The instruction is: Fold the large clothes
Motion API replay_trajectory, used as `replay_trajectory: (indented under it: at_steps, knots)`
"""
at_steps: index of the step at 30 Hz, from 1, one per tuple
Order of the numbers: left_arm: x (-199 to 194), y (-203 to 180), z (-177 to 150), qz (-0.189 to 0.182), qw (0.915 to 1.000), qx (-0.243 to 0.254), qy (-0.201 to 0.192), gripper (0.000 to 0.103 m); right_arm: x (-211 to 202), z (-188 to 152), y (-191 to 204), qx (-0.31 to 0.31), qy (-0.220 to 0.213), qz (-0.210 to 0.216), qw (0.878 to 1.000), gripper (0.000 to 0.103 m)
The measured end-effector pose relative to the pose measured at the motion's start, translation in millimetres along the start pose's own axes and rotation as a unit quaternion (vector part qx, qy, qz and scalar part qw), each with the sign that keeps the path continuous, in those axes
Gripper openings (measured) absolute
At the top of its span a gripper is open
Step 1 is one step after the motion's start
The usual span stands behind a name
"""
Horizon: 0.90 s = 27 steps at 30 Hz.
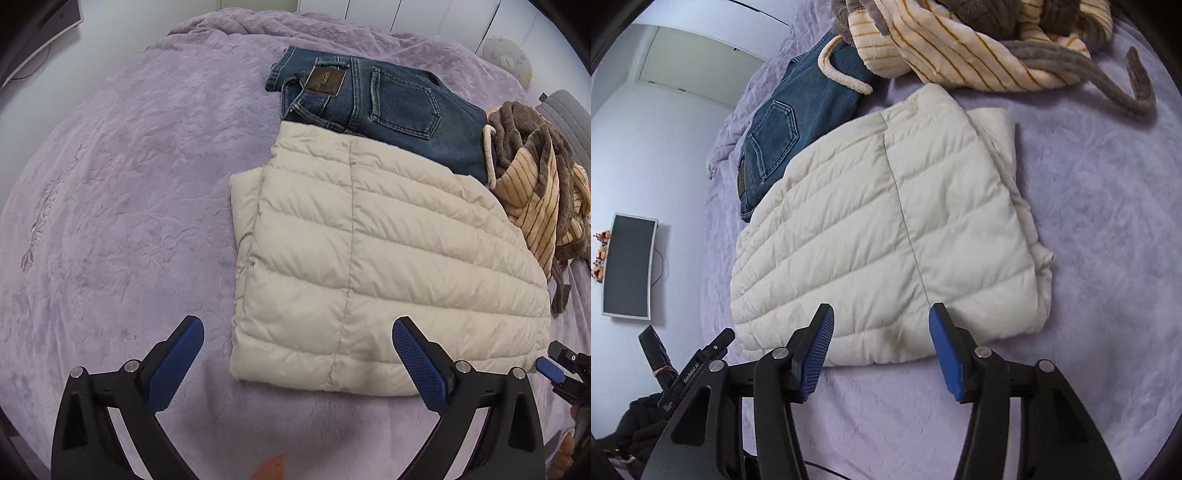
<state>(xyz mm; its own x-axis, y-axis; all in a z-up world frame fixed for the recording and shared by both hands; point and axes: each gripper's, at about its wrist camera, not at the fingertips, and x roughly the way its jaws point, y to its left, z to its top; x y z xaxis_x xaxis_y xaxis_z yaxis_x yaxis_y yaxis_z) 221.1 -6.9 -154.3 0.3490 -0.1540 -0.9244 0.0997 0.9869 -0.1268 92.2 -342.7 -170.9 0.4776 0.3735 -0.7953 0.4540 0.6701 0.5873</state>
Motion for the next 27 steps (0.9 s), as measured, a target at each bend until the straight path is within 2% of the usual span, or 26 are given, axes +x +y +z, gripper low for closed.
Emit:
replay_trajectory:
  at_steps: [1,2,5,9,12,15,17,27]
  knots:
    - [3.4,3.4,-4.4,-0.005,0.9999,-0.006,0.011,0.102,0.3,-7.1,-3.7,0.006,0.001,0.004,1.000,0.066]
    - [7.3,7.2,-7.8,-0.010,0.9996,-0.015,0.021,0.102,2.2,-12.8,-6.8,0.013,0.002,0.008,1.000,0.077]
    - [16.7,21.9,-18.5,-0.026,0.9973,-0.055,0.040,0.102,10.2,-25.8,-16.9,0.041,0.005,0.033,0.999,0.102]
    - [31.8,43.0,-29.6,-0.057,0.9900,-0.114,0.061,0.102,22.8,-34.0,-33.0,0.092,0.013,0.064,0.994,0.103]
    - [48.2,58.3,-37.7,-0.127,0.9734,-0.171,0.083,0.102,29.7,-36.8,-45.0,0.134,0.017,0.098,0.986,0.103]
    - [57.0,71.9,-41.9,-0.177,0.9549,-0.228,0.070,0.102,34.6,-35.6,-55.3,0.160,0.009,0.118,0.980,0.103]
    - [61.0,75.9,-41.0,-0.194,0.9472,-0.248,0.059,0.102,39.0,-33.9,-59.9,0.176,0.002,0.136,0.975,0.103]
    - [87.3,64.2,-12.6,-0.185,0.9517,-0.242,0.038,0.102,69.9,-12.6,-63.6,0.217,-0.025,0.195,0.956,0.103]
